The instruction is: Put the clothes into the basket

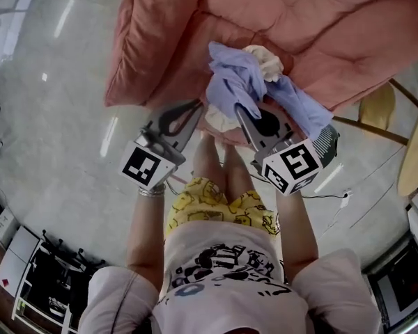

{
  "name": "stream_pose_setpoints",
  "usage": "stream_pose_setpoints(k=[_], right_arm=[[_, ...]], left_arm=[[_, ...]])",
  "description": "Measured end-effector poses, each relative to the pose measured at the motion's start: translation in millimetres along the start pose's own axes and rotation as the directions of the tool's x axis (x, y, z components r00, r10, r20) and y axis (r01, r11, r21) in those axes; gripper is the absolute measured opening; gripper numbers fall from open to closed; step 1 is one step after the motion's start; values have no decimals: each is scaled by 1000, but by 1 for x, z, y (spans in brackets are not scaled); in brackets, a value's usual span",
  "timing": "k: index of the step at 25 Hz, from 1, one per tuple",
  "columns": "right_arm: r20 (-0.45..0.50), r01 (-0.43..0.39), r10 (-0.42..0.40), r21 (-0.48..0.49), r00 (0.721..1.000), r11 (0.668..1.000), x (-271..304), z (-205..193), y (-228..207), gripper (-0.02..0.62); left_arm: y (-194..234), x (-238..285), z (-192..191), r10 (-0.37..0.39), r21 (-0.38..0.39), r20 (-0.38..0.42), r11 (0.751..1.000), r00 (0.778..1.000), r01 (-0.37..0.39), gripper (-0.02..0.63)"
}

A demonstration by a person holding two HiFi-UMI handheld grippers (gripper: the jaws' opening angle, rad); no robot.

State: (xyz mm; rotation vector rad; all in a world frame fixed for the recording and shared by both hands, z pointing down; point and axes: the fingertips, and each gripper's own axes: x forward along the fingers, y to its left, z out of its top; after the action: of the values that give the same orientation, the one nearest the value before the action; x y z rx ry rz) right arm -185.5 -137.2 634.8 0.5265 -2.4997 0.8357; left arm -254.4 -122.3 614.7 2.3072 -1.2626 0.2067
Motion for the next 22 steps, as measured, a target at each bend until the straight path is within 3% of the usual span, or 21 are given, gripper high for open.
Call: stream_pose_setpoints(k=[4, 11, 16, 20, 22], right_arm=[[76, 12, -11, -18, 997, 1000, -25, 33, 17, 40], [114, 45, -38, -62, 993, 997, -58, 75, 50, 40], [161, 67, -54, -79, 986, 995, -77, 112, 68, 40], [207, 89, -65, -106, 976, 990, -89, 141, 78, 40], [225, 102, -73, -117, 972, 988, -98, 152, 84, 40]], left_arm=[[-9, -15, 25, -16, 24, 26, 1000, 1000, 16, 25], [-21, -39, 64, -39, 61, 36, 997, 999, 36, 25], [-22, -51, 81, -65, 105, -1, 992, 998, 64, 25], [-17, -55, 105, -57, 79, 23, 995, 998, 55, 25], [-21, -58, 120, -57, 111, 37, 992, 998, 53, 24]])
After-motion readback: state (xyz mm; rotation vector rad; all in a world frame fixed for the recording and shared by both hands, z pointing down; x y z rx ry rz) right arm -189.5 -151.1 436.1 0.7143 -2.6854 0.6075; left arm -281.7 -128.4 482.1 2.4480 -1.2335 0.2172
